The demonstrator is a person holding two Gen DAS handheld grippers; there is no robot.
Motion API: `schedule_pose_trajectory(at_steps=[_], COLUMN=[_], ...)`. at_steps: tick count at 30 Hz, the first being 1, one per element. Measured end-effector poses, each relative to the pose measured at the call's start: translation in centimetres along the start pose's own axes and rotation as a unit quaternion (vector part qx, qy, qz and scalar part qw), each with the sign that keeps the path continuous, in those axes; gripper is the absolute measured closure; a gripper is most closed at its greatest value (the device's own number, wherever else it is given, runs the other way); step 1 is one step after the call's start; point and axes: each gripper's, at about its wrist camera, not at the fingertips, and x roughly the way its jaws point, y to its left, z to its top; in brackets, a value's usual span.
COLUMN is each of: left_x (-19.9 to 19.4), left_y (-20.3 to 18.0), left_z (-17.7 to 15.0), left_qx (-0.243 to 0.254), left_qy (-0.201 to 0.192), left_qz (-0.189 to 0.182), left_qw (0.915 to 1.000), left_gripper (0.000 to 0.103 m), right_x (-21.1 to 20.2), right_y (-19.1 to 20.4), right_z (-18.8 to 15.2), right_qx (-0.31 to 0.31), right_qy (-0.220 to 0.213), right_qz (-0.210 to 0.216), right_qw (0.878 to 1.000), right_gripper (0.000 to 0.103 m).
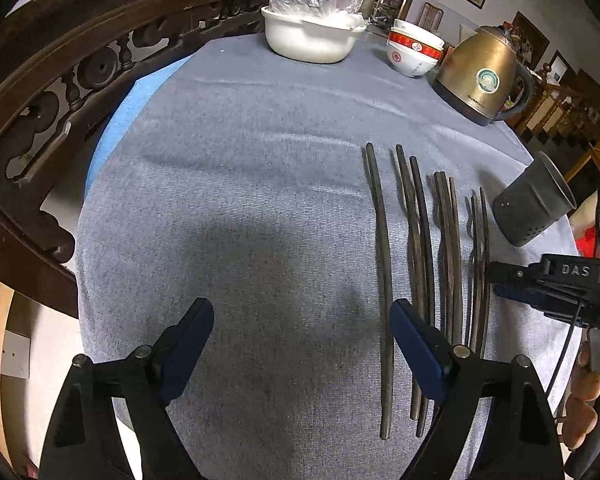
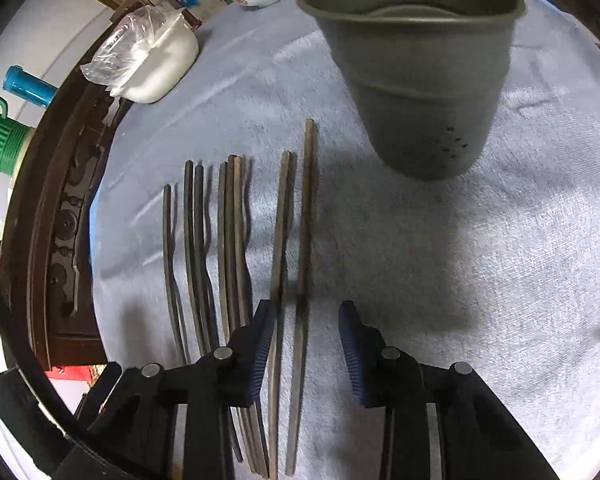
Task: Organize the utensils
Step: 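Grasp one dark chopstick with the right tool while the left tool grasps another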
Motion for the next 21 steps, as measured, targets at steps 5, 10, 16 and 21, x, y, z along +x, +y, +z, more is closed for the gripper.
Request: schedule_pose_trajectory(at_steps=[5, 10, 16, 21], left_x=[0.2, 0.4, 1.0, 2.4], left_y=[0.0, -0.1, -0.4, -1.9], left_z=[0.2, 0.5, 1.7, 3.8], left_qx=[0.000, 0.005, 0.010, 0.021], left_qy=[0.002, 0.010, 0.036, 0.078], left_qz=[-0.004, -0.001, -0.002, -0.009], left_qw=[1.0000, 0.9999, 0.9993, 0.9967], left_gripper=[0.013, 0.013, 0.018, 0.026], right_x=[0.7, 0.7, -0.1, -0.9], right_y=[0.2, 0.1, -0.9, -2.2], right_z=[0.6, 1.4, 1.6, 1.0], right_qx=[0.019, 0.010, -0.039, -0.078], right_qy=[-0.008, -0.004, 0.022, 0.052], right_qz=[-0.009, -0.003, -0.028, -0.043], right_qw=[1.000, 1.000, 0.999, 0.995], right_gripper=[0.090, 0.095, 0.096, 0.096])
